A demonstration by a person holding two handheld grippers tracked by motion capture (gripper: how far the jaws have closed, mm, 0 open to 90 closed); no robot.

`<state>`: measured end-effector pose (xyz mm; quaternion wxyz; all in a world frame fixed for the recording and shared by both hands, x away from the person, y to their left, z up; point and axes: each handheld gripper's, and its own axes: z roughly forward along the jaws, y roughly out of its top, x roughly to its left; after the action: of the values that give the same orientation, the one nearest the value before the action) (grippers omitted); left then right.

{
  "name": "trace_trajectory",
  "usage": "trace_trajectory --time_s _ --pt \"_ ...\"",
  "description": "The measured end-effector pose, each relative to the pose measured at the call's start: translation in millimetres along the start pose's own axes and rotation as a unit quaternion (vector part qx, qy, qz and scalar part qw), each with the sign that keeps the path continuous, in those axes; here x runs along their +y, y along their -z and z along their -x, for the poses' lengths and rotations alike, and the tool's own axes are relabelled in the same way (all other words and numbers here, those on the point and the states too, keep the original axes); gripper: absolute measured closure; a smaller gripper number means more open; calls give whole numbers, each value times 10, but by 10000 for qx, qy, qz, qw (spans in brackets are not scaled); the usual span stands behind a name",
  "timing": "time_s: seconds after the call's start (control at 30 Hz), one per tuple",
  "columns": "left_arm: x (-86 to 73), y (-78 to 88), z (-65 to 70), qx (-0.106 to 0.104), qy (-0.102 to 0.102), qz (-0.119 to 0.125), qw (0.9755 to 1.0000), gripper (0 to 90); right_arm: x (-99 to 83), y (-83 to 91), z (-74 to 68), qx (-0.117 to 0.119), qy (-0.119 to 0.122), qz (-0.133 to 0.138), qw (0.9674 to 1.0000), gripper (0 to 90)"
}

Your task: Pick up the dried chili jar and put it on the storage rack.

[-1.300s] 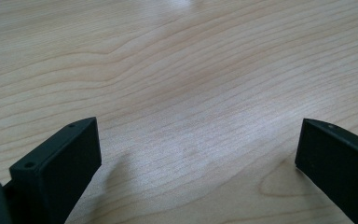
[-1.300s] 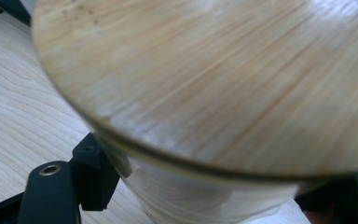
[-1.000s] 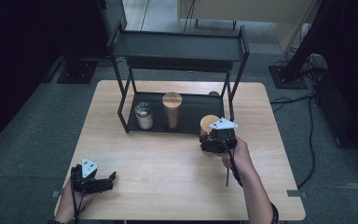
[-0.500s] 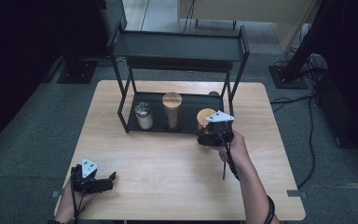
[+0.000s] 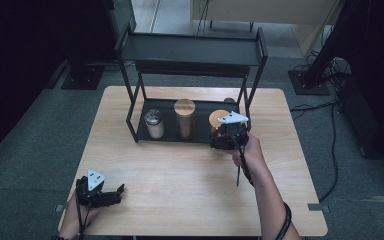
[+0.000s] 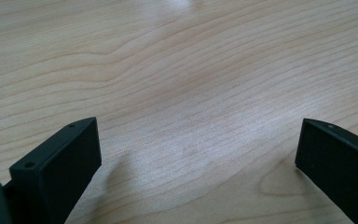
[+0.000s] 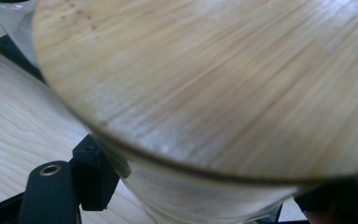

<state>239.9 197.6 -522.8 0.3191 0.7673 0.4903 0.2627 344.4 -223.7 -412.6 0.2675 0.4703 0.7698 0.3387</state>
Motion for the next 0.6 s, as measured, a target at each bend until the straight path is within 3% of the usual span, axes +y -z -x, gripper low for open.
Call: trace_trajectory --time_s 0.6 --pt "-2 2 -9 -13 44 21 10000 6 167 -211 49 -137 -43 -34 9999 247"
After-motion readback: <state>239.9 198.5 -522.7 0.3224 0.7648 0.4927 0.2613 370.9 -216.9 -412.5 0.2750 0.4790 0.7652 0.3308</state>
